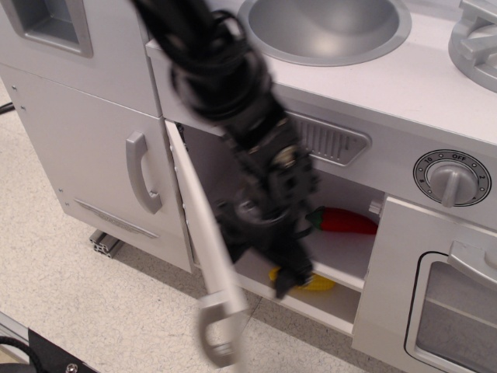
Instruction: Open cabinet
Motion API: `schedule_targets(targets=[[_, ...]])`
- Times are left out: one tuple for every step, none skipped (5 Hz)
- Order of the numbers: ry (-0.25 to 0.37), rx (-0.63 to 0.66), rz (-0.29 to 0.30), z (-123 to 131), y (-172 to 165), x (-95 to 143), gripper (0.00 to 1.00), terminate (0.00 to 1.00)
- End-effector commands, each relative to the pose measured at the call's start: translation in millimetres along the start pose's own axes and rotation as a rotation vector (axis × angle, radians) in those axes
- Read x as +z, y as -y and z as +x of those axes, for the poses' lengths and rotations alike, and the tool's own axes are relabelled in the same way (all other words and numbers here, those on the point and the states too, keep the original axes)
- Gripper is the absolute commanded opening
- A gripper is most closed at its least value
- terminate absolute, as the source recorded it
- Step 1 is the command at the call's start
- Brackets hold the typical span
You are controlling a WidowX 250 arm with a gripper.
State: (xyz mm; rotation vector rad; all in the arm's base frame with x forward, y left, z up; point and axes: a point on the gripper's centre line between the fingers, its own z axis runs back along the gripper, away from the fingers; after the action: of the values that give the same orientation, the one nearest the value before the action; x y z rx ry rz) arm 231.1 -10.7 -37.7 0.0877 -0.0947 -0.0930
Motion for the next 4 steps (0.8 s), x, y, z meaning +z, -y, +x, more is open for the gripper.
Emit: schedule_targets(targets=[[0.067,0.168,0.039,-9,-68,1,1.00,0.00],[0.069,0.189,0.076,-15,-93,-2,1.00,0.00],[0.085,0.188,0.078,-17,-108,6,1.00,0.00],[0.085,0.188,0.078,-17,-108,6,1.00,0.00]])
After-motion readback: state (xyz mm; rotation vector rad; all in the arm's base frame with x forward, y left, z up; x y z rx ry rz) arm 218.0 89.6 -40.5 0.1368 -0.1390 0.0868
